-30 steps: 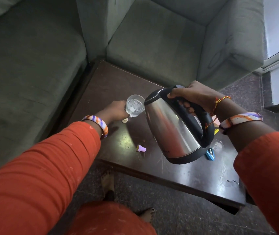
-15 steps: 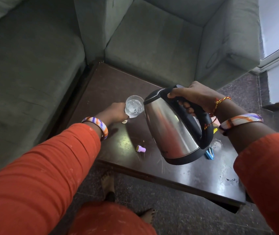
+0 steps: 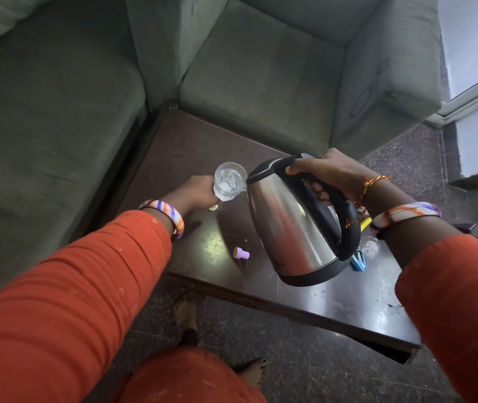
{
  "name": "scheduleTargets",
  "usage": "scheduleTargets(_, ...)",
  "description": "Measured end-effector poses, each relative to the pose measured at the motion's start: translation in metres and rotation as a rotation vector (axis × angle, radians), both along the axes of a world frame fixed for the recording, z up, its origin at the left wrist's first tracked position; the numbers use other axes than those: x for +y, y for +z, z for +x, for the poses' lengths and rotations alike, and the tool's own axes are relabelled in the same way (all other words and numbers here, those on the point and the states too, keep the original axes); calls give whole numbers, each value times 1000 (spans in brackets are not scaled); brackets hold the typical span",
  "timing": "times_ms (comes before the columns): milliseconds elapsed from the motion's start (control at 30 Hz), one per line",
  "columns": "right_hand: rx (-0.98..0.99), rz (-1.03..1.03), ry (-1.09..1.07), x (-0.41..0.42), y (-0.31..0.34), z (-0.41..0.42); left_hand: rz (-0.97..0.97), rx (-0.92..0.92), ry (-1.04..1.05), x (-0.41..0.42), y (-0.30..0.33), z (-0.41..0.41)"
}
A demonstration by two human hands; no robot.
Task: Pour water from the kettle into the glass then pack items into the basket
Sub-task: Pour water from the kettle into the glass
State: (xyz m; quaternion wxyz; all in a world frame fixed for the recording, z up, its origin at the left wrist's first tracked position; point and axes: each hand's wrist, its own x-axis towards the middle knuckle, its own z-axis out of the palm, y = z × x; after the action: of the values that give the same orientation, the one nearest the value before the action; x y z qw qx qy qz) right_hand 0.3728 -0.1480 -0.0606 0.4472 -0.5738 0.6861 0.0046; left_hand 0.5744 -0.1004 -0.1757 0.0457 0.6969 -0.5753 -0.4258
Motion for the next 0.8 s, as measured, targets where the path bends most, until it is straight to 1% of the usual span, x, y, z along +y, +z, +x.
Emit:
scheduleTargets(233, -3, 8, 2, -5, -2, 7, 0, 0, -5, 1, -6, 1)
scheduleTargets(800, -10, 21, 26, -22, -9, 28, 63, 38, -124, -1, -36, 5)
